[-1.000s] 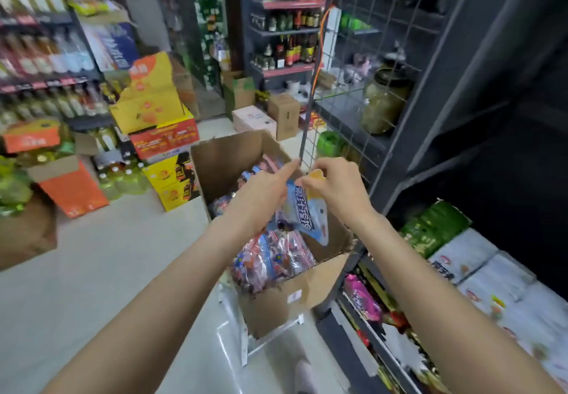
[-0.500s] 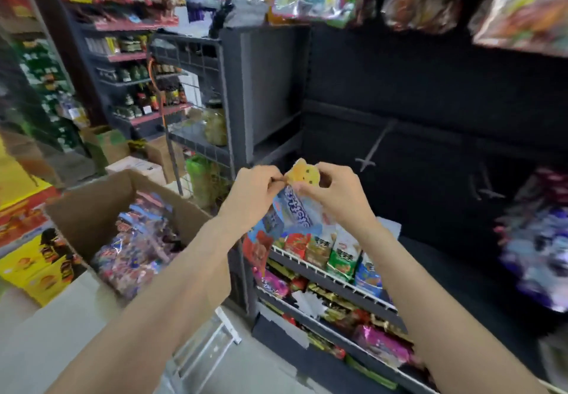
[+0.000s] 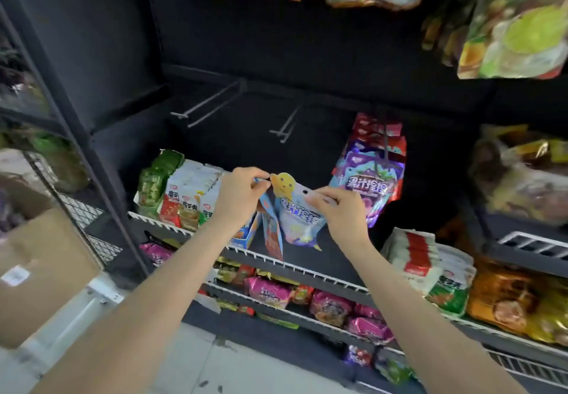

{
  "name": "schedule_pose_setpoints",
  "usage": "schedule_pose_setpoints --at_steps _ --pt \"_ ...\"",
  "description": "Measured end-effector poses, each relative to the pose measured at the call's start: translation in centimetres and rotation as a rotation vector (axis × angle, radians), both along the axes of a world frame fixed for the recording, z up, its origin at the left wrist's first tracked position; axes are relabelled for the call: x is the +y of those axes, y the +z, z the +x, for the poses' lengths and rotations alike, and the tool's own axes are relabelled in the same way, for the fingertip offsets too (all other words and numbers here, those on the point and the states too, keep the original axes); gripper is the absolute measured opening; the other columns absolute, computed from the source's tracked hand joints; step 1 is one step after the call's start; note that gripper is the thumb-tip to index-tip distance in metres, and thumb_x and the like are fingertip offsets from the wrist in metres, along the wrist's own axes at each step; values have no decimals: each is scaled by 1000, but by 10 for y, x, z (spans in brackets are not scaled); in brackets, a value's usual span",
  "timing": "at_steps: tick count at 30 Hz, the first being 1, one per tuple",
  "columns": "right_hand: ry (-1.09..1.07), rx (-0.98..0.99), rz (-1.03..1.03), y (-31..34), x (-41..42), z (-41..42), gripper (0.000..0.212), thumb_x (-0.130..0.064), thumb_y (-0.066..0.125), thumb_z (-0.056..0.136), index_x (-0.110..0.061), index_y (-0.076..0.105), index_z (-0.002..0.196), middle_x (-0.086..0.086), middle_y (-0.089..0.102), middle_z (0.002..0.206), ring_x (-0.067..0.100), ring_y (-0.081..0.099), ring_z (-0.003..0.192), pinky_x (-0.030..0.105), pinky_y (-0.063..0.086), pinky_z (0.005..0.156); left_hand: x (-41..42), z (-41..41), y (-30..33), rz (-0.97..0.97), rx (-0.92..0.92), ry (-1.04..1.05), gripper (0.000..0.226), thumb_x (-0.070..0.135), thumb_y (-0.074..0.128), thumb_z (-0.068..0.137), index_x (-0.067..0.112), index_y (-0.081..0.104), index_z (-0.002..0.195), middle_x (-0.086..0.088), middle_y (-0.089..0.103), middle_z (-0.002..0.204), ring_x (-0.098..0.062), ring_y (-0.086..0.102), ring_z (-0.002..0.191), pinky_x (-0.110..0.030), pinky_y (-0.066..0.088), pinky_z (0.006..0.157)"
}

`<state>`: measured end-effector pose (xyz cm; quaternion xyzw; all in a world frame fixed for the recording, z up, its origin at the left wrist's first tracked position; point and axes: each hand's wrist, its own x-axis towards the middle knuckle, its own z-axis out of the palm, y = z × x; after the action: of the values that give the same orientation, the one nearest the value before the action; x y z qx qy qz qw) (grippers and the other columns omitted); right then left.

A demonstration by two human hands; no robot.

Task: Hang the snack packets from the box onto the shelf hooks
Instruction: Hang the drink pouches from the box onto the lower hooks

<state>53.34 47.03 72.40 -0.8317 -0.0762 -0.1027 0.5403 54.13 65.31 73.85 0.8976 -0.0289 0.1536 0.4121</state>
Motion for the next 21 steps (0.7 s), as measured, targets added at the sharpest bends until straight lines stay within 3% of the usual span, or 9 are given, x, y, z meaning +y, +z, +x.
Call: schedule_pose_setpoints --at_steps 5,7,10,21 --pt "-141 -6 29 8 -64 7 3 -15 71 83 -14 72 81 -7 63 70 -3 53 63 11 38 61 -57 -4 2 -65 6 -45 15 4 57 91 1 71 86 -3 67 75 -19 67 63 -12 47 54" --pt "-178 -12 49 13 -81 16 6 -19 69 86 -14 71 88 -7 63 76 2 55 71 17 41 70 -70 -1 3 -174 67 -69 14 3 58 89 2 71 85 -4 68 75 -24 69 68 -30 57 68" --pt "-245 6 59 15 -97 33 16 -24 66 88 -9 71 93 2 66 86 16 58 81 30 45 75 -84 1 7 -307 129 -79 15 2 60 87 7 70 78 -8 69 71 -29 70 66 -52 55 77" --pt "-238 -43 -114 12 -115 56 16 -21 57 93 -12 69 88 -4 59 73 16 55 73 29 44 64 -110 6 18 -309 114 -37 13 6 60 87 10 70 80 -1 69 68 -23 71 63 -45 57 77"
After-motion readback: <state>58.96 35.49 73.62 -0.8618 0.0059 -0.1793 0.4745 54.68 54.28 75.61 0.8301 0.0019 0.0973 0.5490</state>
